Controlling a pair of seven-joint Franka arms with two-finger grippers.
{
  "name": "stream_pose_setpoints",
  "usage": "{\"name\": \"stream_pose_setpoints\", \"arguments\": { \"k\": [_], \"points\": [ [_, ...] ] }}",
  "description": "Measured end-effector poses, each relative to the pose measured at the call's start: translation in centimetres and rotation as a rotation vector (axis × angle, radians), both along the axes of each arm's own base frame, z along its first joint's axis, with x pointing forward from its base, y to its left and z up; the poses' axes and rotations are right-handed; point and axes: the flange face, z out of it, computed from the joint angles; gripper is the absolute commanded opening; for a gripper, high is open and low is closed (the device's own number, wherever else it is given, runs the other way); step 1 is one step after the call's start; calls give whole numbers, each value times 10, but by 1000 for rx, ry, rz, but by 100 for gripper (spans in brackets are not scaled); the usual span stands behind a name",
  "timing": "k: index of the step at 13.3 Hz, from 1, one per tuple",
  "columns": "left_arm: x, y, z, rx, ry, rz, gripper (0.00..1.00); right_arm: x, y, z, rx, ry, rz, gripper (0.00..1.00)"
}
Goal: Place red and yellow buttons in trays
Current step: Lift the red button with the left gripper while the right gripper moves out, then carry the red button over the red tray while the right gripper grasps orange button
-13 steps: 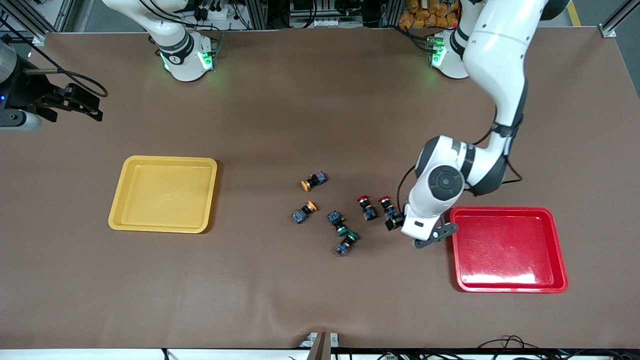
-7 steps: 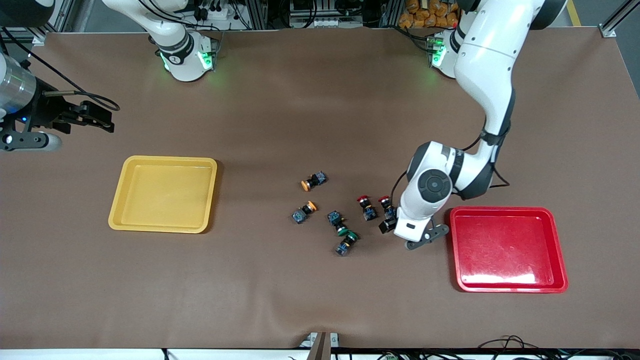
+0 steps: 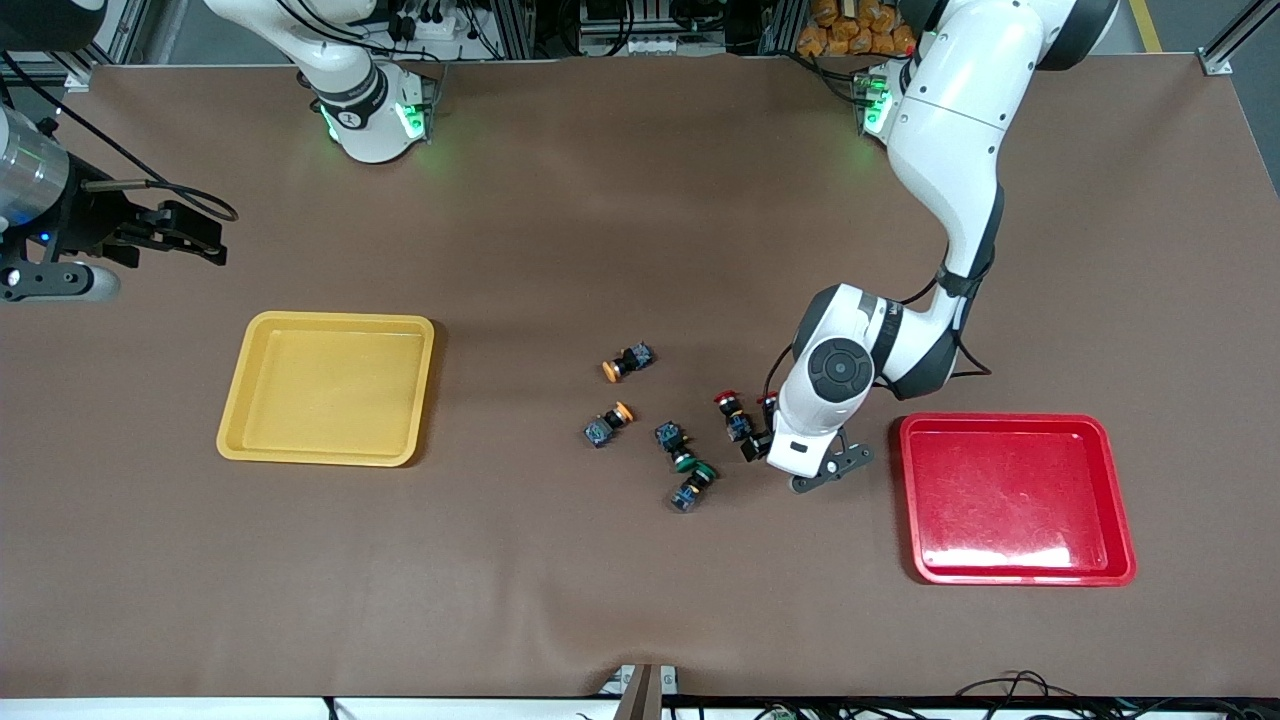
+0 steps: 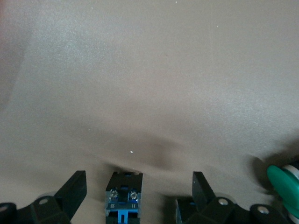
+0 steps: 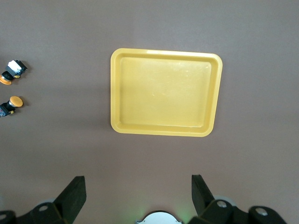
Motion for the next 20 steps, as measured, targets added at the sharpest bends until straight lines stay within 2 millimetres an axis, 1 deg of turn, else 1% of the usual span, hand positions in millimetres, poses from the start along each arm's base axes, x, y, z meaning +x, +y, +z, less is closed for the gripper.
{"name": "stream_pose_setpoints", "arguments": {
  "k": [4,7,8,9,10,11,12,13,14,15,16,18,20],
  "points": [
    [-14,-10,-15,14,27,-22,100,0,2,0,0,1,4,100],
    [-21,-12,-21,21,41,-29,100,0,3,-1,0,3,6,100],
    [-21,-12,-22,22,41,-29,89,0,3,-1,0,4,6,100],
    [-21,-11,-22,23,42,-28,74,1,3,-3,0,8,6,100],
    [-21,-10,-22,25,43,-26,59,4,3,-10,0,23,6,100],
    [-20,-8,-22,26,44,-25,45,10,3,-25,-1,51,7,100],
    [-20,-7,-22,27,45,-24,34,18,3,-45,-1,86,7,100],
    [-19,-8,-21,26,44,-24,22,27,3,-64,-4,117,8,100],
    [-19,-8,-20,25,42,-25,13,33,2,-78,-9,139,8,100],
    [-18,-7,-19,26,43,-33,7,35,1,-86,-12,150,9,100],
    [-17,-4,-19,29,47,-43,2,36,1,-87,-14,153,10,100],
    [-11,5,-15,35,49,-48,0,36,2,-86,-14,153,10,100],
    [1,24,-2,39,39,-66,0,37,4,-89,-17,159,0,100]
  ]
}}
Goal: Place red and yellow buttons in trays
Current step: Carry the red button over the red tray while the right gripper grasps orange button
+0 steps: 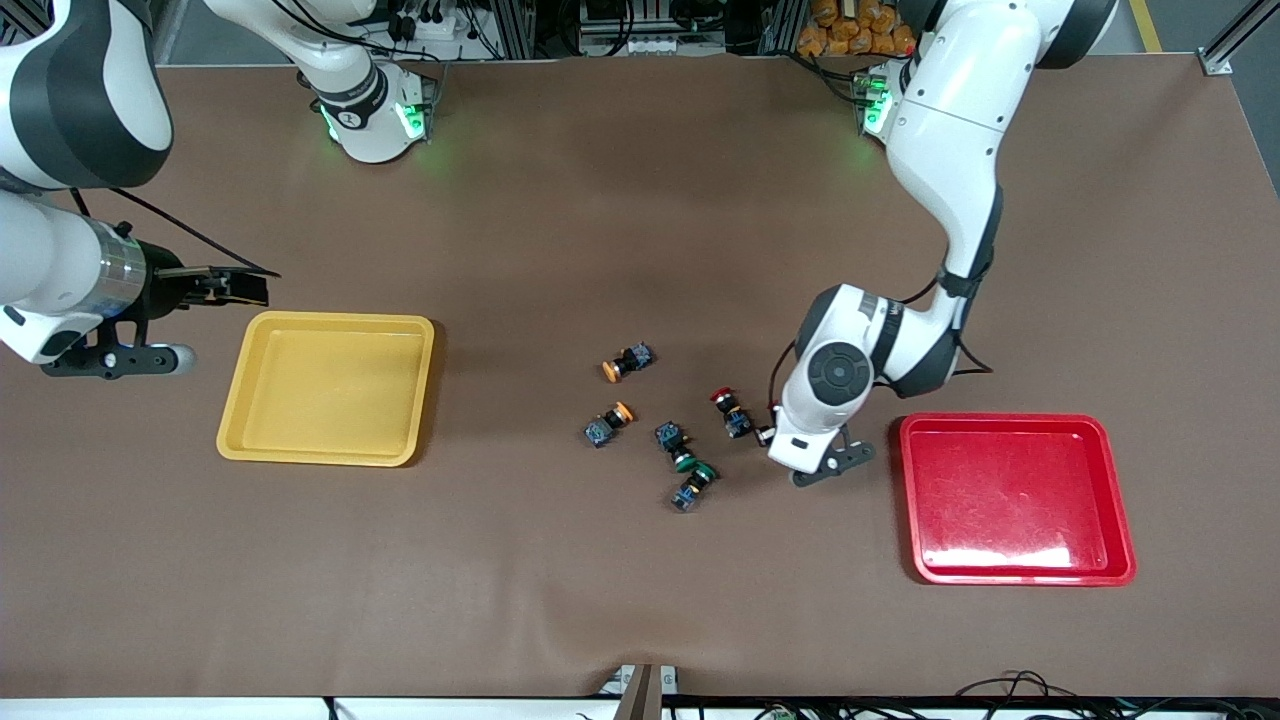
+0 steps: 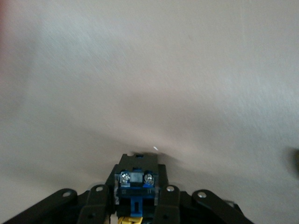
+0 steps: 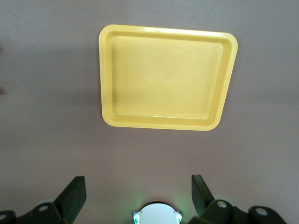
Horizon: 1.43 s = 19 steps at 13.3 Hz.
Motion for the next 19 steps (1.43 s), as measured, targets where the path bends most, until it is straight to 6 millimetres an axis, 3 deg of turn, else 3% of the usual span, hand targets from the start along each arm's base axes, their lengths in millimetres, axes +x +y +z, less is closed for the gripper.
{"name": "stream_pose_setpoints", "arguments": {
  "k": [2,4,6,9,12,16,19],
  "points": [
    [19,36,29,-3,-17,-35,0,3,16,-8,-25,3,-66,100],
    [36,85,58,-7,-18,-82,0,8,54,-21,-26,-8,-201,100],
    [48,132,69,-8,-11,-116,0,16,95,-38,23,-3,-390,100],
    [53,180,65,-9,11,-189,0,30,142,-66,80,21,-648,100],
    [56,231,60,30,39,-276,0,35,201,-98,65,-6,-841,100],
    [58,310,51,79,67,-394,0,37,277,-156,99,-62,-982,100],
    [61,347,40,101,39,-488,0,38,311,-210,129,-97,-1028,100]
  ]
}}
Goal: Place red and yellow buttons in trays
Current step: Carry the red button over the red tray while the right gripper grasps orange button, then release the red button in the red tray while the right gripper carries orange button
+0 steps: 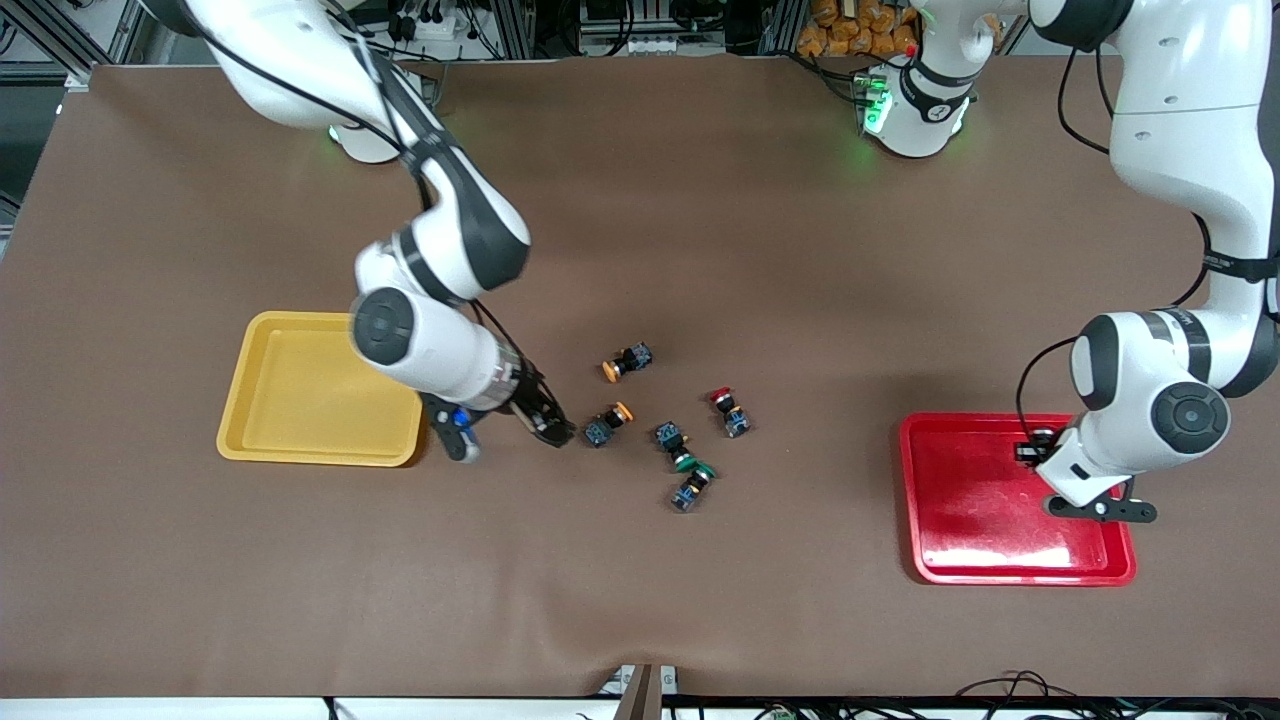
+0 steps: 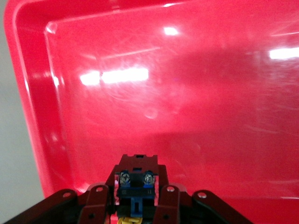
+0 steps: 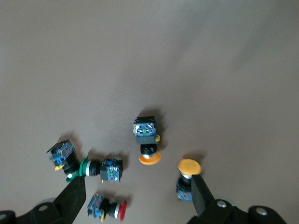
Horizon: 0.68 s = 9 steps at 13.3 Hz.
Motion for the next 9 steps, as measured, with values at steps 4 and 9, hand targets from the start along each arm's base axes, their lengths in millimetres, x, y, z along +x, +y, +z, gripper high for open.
{"name": "stream_pose_setpoints", "arguments": {
  "k": [4,9],
  "points": [
    [-3,40,-18,0,-76,-119,0,-1,22,-66,2,-48,-8,100],
    [-12,45,-33,0,-131,-177,61,-19,48,-124,-21,-66,25,63]
  ]
}}
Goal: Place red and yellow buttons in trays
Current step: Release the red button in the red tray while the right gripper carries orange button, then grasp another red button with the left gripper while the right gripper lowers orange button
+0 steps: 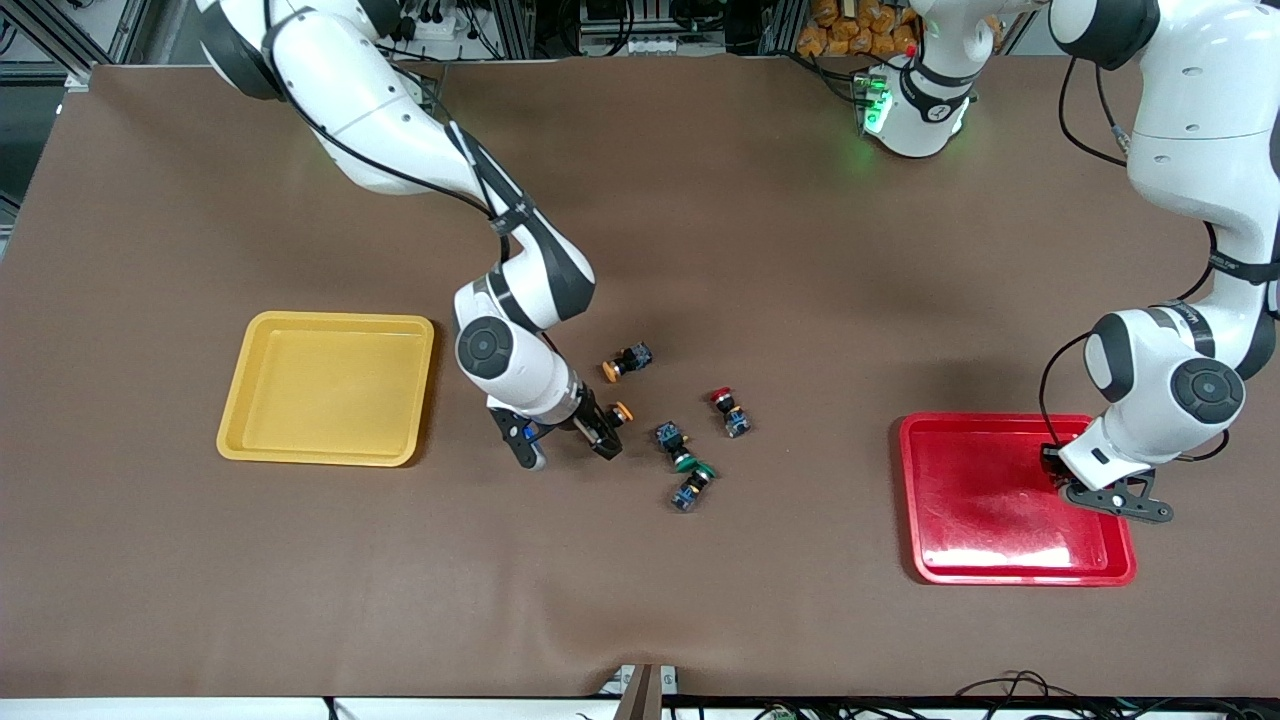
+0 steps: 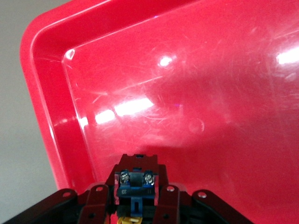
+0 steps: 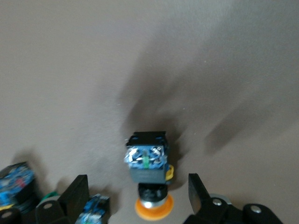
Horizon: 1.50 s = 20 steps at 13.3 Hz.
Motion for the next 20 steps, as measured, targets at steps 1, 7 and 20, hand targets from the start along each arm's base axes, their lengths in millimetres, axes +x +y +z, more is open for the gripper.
{"name": "stream_pose_setpoints", "arguments": {
  "k": [1,7,20],
  "points": [
    [-1,-1,-1,1,-1,-9,76,-1,0,-6,-6,5,3,42],
    [1,-8,0,-4,-11,-18,100,7,-6,-5,-9,-4,-8,0],
    [-8,-260,60,-92,-16,433,100,59,-257,153,0,240,478,0]
  ]
}}
